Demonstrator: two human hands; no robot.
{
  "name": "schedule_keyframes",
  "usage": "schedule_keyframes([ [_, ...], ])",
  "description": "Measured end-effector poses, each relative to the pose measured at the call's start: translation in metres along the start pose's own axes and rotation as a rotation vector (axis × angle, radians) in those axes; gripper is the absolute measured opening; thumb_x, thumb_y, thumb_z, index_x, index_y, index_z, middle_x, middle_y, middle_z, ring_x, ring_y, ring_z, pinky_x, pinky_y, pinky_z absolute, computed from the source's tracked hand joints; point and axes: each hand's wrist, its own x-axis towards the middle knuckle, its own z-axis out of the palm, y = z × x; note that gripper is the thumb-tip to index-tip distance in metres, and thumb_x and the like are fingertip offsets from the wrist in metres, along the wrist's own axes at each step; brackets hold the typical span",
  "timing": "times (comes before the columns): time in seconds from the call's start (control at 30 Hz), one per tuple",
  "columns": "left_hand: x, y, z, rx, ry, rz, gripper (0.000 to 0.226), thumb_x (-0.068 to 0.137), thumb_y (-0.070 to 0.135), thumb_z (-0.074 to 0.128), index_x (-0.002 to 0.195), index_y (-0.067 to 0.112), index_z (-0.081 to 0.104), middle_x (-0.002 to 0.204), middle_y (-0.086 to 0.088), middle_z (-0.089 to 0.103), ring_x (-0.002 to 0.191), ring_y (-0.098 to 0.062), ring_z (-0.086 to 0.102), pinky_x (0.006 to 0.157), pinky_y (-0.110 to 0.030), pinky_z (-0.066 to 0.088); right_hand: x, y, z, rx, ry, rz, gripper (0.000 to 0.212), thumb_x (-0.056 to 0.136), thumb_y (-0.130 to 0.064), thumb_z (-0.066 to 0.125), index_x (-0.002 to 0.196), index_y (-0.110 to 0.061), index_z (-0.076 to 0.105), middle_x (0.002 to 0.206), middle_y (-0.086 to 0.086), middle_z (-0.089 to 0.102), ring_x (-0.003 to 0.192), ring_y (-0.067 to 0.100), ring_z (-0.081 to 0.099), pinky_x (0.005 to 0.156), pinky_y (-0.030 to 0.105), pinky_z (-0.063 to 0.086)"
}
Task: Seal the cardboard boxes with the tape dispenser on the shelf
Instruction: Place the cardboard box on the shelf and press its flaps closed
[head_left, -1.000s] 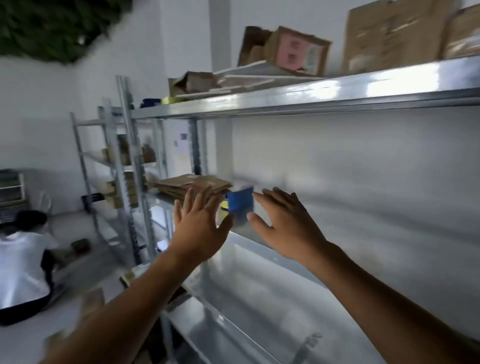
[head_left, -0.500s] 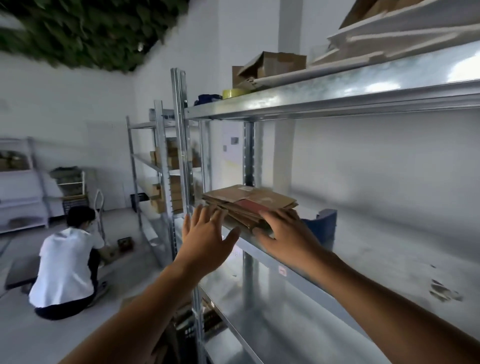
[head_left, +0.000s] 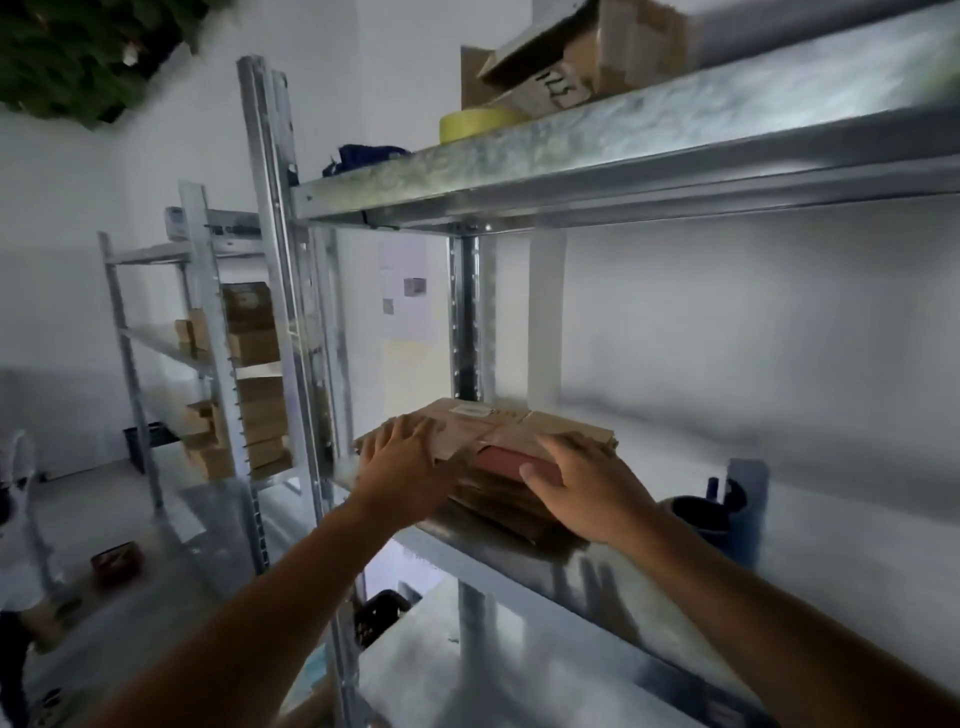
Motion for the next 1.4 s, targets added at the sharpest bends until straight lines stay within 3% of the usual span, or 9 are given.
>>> schedule_keyframes([
  [0.17, 0.073, -0.053, 0.018, -0.035, -0.091, 0.075, 0.102, 0.070, 0.091, 0.017, 0.149, 0.033, 0.040, 0.157, -0.004, 0.036, 0.143, -0.031, 0.031, 0.116, -0.054, 0.025, 0.045, -0.005, 0.033, -0.037, 0.010, 0.176, 0.061, 0.097, -0.069, 0.031, 0.148, -0.037, 0.039, 0.156, -0.002, 0.042, 0.141, 0.031, 0.041, 0.113, 0.053, 0.039],
  [0.33, 0.138, -0.087, 0.027, -0.067, -0.237, 0.055, 0.085, 0.078, 0.085, 0.034, 0.144, 0.032, 0.044, 0.142, -0.009, 0.051, 0.130, -0.034, 0.047, 0.108, -0.056, 0.038, 0.068, -0.008, 0.054, -0.081, 0.004, 0.359, 0.059, 0.097, -0.063, 0.031, 0.149, -0.036, 0.035, 0.157, 0.007, 0.037, 0.137, 0.039, 0.043, 0.109, 0.051, 0.038],
  [0.5, 0.174, -0.107, 0.046, -0.237, -0.442, 0.018, 0.101, 0.064, 0.091, 0.043, 0.145, 0.030, 0.047, 0.137, -0.005, 0.060, 0.122, -0.031, 0.057, 0.108, -0.053, 0.042, 0.072, -0.007, 0.061, -0.075, -0.001, 0.495, 0.062, 0.096, -0.066, 0.032, 0.149, -0.034, 0.037, 0.153, 0.014, 0.038, 0.135, 0.040, 0.044, 0.107, 0.050, 0.042],
  [0.77, 0.196, -0.128, 0.053, -0.206, -0.395, 0.046, 0.090, 0.053, 0.093, 0.054, 0.115, 0.028, 0.058, 0.114, -0.003, 0.065, 0.107, -0.029, 0.058, 0.101, -0.047, 0.045, 0.073, -0.015, 0.051, 0.113, 0.063, 0.628, 0.066, 0.087, -0.065, 0.048, 0.143, -0.030, 0.046, 0.141, 0.015, 0.050, 0.128, 0.035, 0.052, 0.090, 0.036, 0.040],
  [1.03, 0.188, -0.137, 0.041, -0.476, -0.291, 0.049, 0.091, 0.068, 0.069, 0.080, 0.134, 0.013, 0.052, 0.129, -0.015, 0.057, 0.104, -0.029, 0.061, 0.085, -0.040, 0.054, 0.071, -0.027, 0.045, 0.194, 0.117, 0.640, 0.079, 0.078, -0.073, 0.049, 0.146, -0.033, 0.045, 0.148, 0.011, 0.038, 0.126, 0.032, 0.052, 0.088, 0.036, 0.043],
  [1.2, 0.173, -0.131, 0.026, -0.631, -0.276, 0.069, 0.093, 0.069, 0.055, 0.088, 0.139, 0.012, 0.044, 0.133, -0.013, 0.052, 0.111, -0.026, 0.057, 0.072, -0.029, 0.050, 0.073, -0.037, 0.032, 0.397, 0.206, 0.562, 0.086, 0.064, -0.089, 0.052, 0.134, -0.040, 0.051, 0.128, -0.008, 0.049, 0.096, -0.003, 0.055, 0.066, 0.017, 0.044],
  [1.27, 0.169, -0.129, 0.016, -0.781, -0.382, 0.110, 0.078, 0.072, 0.042, 0.091, 0.133, 0.011, 0.055, 0.126, -0.008, 0.063, 0.112, -0.027, 0.065, 0.087, -0.040, 0.056, 0.075, -0.041, 0.032, 0.403, 0.177, 0.530, 0.092, 0.057, -0.094, 0.057, 0.131, -0.041, 0.051, 0.129, -0.009, 0.053, 0.102, -0.002, 0.058, 0.078, 0.023, 0.053],
  [1.33, 0.167, -0.129, 0.006, -0.915, -0.511, 0.182, 0.044, 0.074, 0.026, 0.090, 0.114, 0.020, 0.071, 0.109, -0.003, 0.077, 0.098, -0.022, 0.075, 0.095, -0.044, 0.057, 0.075, -0.037, 0.037, 0.372, 0.116, 0.549, 0.106, 0.051, -0.101, 0.056, 0.140, -0.044, 0.045, 0.139, -0.002, 0.051, 0.122, 0.021, 0.055, 0.100, 0.048, 0.051],
  [1.4, 0.165, -0.127, 0.000, -0.994, -0.545, 0.154, 0.038, 0.071, 0.027, 0.090, 0.103, 0.025, 0.068, 0.096, -0.002, 0.079, 0.085, -0.018, 0.077, 0.080, -0.038, 0.062, 0.072, -0.032, 0.036, 0.440, 0.092, 0.566, 0.107, 0.053, -0.098, 0.059, 0.145, -0.048, 0.038, 0.146, 0.002, 0.047, 0.130, 0.028, 0.051, 0.108, 0.055, 0.044],
])
